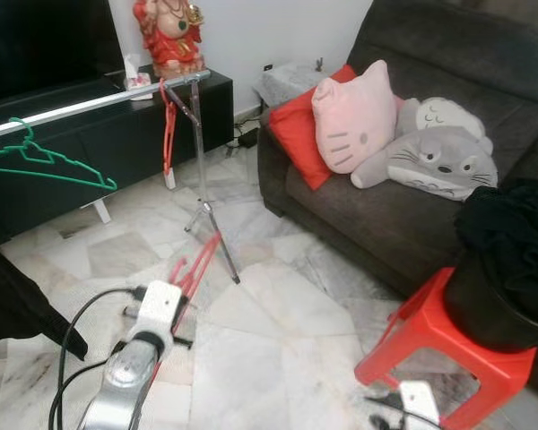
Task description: Hang hanger
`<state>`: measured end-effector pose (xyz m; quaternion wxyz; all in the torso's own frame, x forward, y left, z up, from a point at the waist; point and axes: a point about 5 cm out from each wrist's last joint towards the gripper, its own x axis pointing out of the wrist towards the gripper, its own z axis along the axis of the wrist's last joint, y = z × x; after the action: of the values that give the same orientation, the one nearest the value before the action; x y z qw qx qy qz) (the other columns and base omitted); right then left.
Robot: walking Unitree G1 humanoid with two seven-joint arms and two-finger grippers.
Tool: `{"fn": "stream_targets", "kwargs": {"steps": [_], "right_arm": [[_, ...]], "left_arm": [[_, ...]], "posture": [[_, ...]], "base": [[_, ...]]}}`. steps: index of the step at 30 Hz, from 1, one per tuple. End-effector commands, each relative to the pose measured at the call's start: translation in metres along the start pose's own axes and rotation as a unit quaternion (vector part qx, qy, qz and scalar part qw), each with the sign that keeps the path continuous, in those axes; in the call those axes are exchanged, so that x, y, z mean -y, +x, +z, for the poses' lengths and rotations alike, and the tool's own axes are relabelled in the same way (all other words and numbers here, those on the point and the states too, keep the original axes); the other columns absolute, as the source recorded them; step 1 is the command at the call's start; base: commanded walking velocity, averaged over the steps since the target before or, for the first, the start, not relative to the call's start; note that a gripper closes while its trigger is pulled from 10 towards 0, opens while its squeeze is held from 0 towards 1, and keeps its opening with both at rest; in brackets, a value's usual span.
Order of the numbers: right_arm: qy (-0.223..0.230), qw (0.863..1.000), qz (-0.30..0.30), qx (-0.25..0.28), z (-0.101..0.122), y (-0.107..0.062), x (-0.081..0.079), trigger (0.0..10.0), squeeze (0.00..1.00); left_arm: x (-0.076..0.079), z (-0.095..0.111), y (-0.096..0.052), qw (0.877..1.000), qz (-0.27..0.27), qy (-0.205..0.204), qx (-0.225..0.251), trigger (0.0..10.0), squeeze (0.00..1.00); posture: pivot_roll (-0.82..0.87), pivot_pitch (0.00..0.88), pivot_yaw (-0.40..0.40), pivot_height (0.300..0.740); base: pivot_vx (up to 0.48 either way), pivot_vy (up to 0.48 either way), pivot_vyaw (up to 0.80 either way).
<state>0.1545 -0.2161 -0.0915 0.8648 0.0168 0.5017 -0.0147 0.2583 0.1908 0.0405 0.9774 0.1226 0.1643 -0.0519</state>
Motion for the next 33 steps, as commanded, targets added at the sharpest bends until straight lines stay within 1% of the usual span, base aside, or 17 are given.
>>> {"fn": "stream_targets", "kwargs": {"steps": [1,3,4,6,7,8,10,13,15,18,20,21,24,28,30,32,33], "right_arm": [[0.01,1.0,-0.017,0.012,0.008,0.001,0.003,10.0,0.0],[0.012,1.0,-0.022,0.007,0.007,0.002,-0.003,10.0,0.0],[0.012,1.0,-0.022,0.007,0.007,0.002,-0.003,10.0,0.0],[0.004,1.0,-0.018,0.009,0.009,0.003,-0.009,10.0,0.0],[-0.009,1.0,-0.014,0.009,0.011,0.004,-0.013,10.0,0.0],[-0.009,1.0,-0.014,0.009,0.011,0.004,-0.013,10.0,0.0],[-0.044,0.999,-0.007,0.007,0.012,0.005,-0.016,10.0,0.0],[-0.058,0.998,-0.004,-0.004,0.009,0.005,-0.018,10.0,0.0],[-0.047,0.999,-0.009,-0.005,0.008,0.005,-0.017,10.0,0.0],[-0.049,0.999,-0.011,-0.009,0.008,0.005,-0.017,10.0,0.0],[-0.08,0.997,-0.005,-0.02,0.008,0.005,-0.018,10.0,0.0],[-0.087,0.996,-0.003,-0.019,0.008,0.005,-0.019,10.0,0.0],[-0.084,0.996,-0.003,-0.017,0.01,0.005,-0.019,10.0,0.0],[-0.13,0.991,0.004,-0.012,0.016,0.006,-0.02,10.0,0.0],[-0.13,0.992,0.005,-0.01,0.017,0.006,-0.02,10.0,0.0],[-0.104,0.994,0.013,-0.009,0.019,0.007,-0.022,10.0,0.0],[-0.108,0.994,0.011,-0.008,0.02,0.007,-0.022,10.0,0.0]], "left_arm": [[-0.004,0.008,-0.001,1.0,0.011,-0.01,0.017,10.0,0.0],[-0.006,0.014,-0.003,0.999,0.009,-0.011,0.038,10.0,0.0],[-0.006,0.014,-0.003,0.999,0.009,-0.011,0.038,10.0,0.0],[-0.006,0.018,-0.001,0.999,0.008,-0.013,0.044,10.0,0.0],[-0.004,0.025,0.002,0.998,0.006,-0.013,0.056,10.0,0.0],[-0.004,0.025,0.002,0.998,0.006,-0.013,0.056,10.0,0.0],[-0.002,0.03,0.004,0.998,0.007,-0.016,0.062,10.0,0.0],[0.004,0.03,0.004,0.998,-0.003,-0.008,0.061,10.0,0.0],[0.007,0.029,0.004,0.998,-0.011,-0.001,0.06,10.0,0.0],[0.009,0.029,0.003,0.998,-0.014,-0.003,0.059,10.0,0.0],[0.009,0.028,0.004,0.998,-0.016,0.0,0.056,10.0,0.0],[0.01,0.028,0.004,0.998,-0.017,0.001,0.056,10.0,0.0],[0.01,0.03,0.004,0.998,-0.018,0.0,0.059,10.0,0.0],[0.011,0.031,0.006,0.998,-0.019,-0.003,0.06,10.0,0.0],[0.011,0.031,0.006,0.998,-0.021,-0.003,0.06,10.0,0.0],[0.012,0.031,0.006,0.998,-0.022,-0.004,0.06,10.0,0.0],[0.012,0.031,0.007,0.998,-0.023,-0.004,0.06,10.0,0.0]], "posture": [[0.04,0.0,-0.084,0.74],[0.03,0.0,-0.065,0.74],[0.03,0.0,-0.065,0.74],[0.03,0.0,-0.055,0.74],[0.02,0.0,-0.048,0.74],[0.02,0.0,-0.048,0.74],[0.02,0.0,-0.045,0.74],[0.02,0.0,-0.041,0.74],[0.02,0.0,-0.041,0.74],[0.02,0.0,-0.043,0.74],[0.03,0.0,-0.047,0.74],[0.03,0.0,-0.047,0.74],[0.03,0.0,-0.047,0.74],[0.03,0.0,-0.051,0.74],[0.03,0.0,-0.051,0.74],[0.03,0.0,-0.051,0.74],[0.03,0.0,-0.051,0.74]], "base": [[0.0,0.0,0.0],[0.0,0.0,0.0],[0.0,0.0,0.0],[0.0,0.0,0.0],[0.0,0.0,0.0],[0.0,0.0,0.0],[0.0,0.0,0.6],[0.0,0.0,0.75],[0.0,0.0,0.8],[0.0,0.0,0.49],[0.0,0.0,0.0],[0.0,0.0,0.0],[0.0,0.0,0.0],[0.127,0.0,0.51],[0.261,0.0,0.8],[0.287,0.0,0.63],[0.296,0.0,0.0]]}}
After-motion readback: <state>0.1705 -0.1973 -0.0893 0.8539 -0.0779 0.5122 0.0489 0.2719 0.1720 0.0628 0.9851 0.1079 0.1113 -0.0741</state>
